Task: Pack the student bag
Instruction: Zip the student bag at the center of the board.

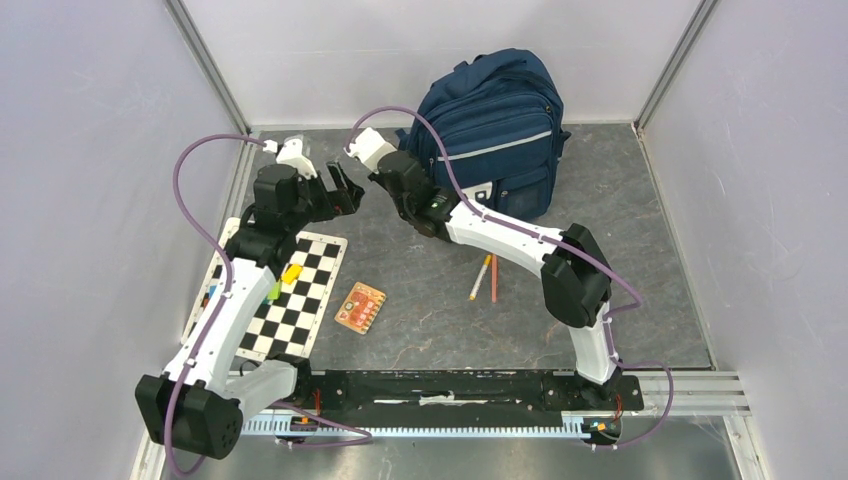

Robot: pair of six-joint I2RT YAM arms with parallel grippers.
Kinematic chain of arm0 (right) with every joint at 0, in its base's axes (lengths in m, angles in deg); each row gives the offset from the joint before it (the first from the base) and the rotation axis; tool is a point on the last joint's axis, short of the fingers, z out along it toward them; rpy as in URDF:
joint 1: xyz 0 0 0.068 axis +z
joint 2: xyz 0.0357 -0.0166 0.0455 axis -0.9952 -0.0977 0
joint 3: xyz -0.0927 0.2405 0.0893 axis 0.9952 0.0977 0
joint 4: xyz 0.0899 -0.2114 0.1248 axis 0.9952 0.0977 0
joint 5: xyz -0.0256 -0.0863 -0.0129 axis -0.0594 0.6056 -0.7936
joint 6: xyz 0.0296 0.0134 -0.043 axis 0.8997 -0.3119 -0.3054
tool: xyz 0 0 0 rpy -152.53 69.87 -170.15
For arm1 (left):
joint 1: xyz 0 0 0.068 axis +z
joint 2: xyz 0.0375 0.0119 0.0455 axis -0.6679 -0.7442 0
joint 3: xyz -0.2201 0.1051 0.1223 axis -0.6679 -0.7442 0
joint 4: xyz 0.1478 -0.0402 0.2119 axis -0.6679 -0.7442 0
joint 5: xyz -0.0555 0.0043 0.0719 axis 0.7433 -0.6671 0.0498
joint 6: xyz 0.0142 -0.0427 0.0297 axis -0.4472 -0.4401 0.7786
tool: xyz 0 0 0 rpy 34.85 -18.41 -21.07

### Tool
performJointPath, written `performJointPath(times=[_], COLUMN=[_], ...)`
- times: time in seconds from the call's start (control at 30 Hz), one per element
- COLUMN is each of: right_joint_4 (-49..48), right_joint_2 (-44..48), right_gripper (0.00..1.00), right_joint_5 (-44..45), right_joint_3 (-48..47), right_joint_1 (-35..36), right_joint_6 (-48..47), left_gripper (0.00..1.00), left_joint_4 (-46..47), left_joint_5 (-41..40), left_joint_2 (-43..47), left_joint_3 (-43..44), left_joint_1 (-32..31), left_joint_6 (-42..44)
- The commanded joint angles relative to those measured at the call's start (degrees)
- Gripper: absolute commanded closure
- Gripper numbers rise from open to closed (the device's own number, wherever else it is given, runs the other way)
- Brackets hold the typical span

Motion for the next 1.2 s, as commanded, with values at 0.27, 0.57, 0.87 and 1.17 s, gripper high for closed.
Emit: performJointPath(times=[0.27,0.57,0.87,1.17], right_joint_4=[8.7,4.5,1.3,8.6], right_joint_2=[-0.6,5.0,14.7,26.5], right_gripper=[0.97,0.42,0.15,0.08], right_joint_5=[-9.4,-21.3,-25.5,-26.5], right_joint_3=[9.0,3.1,-3.6,-1.7], right_joint_1=[2.0,2.0,1.8,-11.9], right_joint_6=[2.2,2.8,5.5,19.0], left_gripper=[0.00,0.00,0.00,0.03], left_joint_4=[-0.4,-3.2,-4.3,2.9], left_joint_5=[0.5,-1.0,-2.4,9.0], left_joint_2=[4.3,7.2,6.9,5.2], left_joint_3=[-0.7,-3.2,-2.2,-2.6], left_joint_1=[1.2,1.2,1.2,1.1], left_joint_6=[-1.6,-2.1,0.2,3.6])
